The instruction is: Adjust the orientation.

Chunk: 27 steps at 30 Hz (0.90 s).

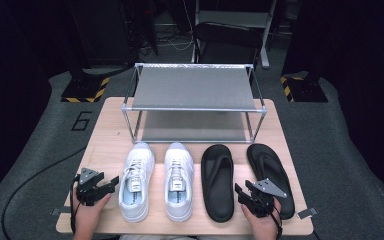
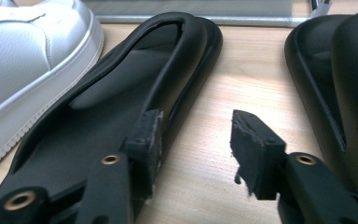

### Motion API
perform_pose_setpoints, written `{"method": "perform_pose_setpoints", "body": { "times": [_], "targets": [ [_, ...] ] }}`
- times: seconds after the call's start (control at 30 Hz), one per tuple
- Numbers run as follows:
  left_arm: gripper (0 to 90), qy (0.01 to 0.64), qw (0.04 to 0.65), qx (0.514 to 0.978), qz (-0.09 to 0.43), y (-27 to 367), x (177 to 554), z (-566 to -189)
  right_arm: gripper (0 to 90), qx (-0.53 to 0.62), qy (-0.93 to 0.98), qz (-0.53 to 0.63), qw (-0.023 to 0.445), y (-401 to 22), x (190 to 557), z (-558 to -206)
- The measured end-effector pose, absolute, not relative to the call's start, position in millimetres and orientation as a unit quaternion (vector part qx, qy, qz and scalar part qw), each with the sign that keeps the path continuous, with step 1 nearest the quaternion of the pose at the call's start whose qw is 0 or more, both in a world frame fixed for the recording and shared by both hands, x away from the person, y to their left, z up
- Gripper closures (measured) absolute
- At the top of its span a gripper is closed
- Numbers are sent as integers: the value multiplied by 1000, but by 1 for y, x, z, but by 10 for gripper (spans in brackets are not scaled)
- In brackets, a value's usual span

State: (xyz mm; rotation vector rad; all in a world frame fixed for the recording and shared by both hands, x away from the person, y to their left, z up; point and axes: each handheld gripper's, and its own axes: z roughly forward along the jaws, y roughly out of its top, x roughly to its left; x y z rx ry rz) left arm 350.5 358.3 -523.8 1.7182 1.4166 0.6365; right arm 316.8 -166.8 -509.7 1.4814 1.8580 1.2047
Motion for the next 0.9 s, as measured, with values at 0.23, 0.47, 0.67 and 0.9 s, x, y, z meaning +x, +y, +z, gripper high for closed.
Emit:
{"method": "perform_pose_setpoints", "body": {
  "times": [0.23, 0.47, 0.67, 0.9],
  "targets": [
    [350, 562, 391, 683, 254, 357, 350, -524, 527, 542, 675, 464, 187, -172, 318, -512],
    [352, 550, 390, 692, 258, 354, 346, -522, 537, 523, 670, 492, 189, -167, 315, -511],
    [355, 549, 392, 692, 256, 355, 348, -523, 483, 520, 688, 476, 172, -160, 319, -519],
    [354, 551, 390, 692, 256, 354, 348, -523, 489, 537, 684, 470, 152, -162, 320, -522]
  ]
}}
